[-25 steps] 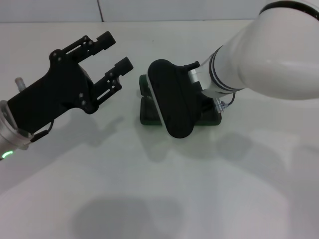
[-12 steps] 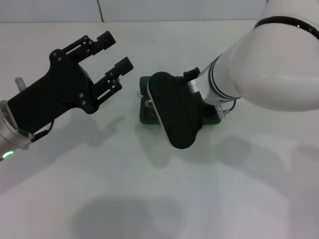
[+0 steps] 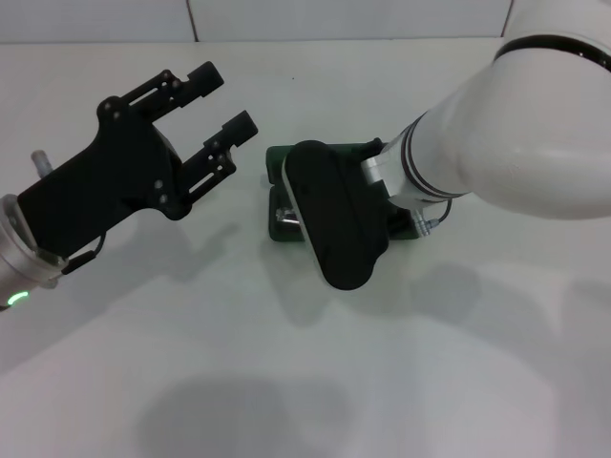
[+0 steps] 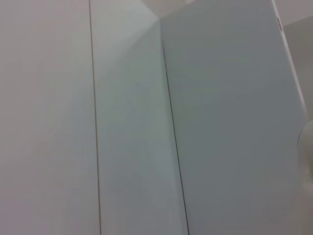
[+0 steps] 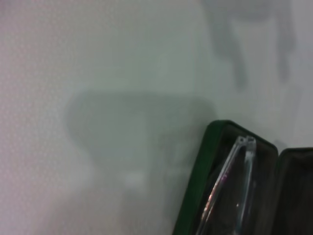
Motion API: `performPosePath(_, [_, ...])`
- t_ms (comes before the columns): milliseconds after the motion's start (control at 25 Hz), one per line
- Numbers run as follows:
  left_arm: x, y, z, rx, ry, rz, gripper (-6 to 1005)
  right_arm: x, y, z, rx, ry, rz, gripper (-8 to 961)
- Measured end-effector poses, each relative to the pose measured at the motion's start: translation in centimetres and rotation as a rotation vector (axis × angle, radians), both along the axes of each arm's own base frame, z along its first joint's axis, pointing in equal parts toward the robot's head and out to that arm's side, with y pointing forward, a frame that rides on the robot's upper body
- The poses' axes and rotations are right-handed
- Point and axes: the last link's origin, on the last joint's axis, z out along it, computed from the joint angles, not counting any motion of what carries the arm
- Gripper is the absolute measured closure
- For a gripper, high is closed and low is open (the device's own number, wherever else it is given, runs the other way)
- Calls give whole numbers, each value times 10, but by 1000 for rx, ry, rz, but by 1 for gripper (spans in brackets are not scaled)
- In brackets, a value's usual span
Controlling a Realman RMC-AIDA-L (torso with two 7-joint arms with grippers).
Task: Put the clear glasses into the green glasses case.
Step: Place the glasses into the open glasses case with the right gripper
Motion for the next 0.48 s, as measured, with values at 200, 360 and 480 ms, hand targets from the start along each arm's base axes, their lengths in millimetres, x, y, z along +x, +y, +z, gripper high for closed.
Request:
performPosePath(200, [0,0,0,0,0,0,432,-7,-2,5,3,47,-21,545])
performPosePath(360, [0,0,1,1,2,0,431,-16,-8,13,-15,94,-62,545])
performPosePath(480, [-1,0,1,1,3,0,431,-19,-12,17,-53,137,-108,545])
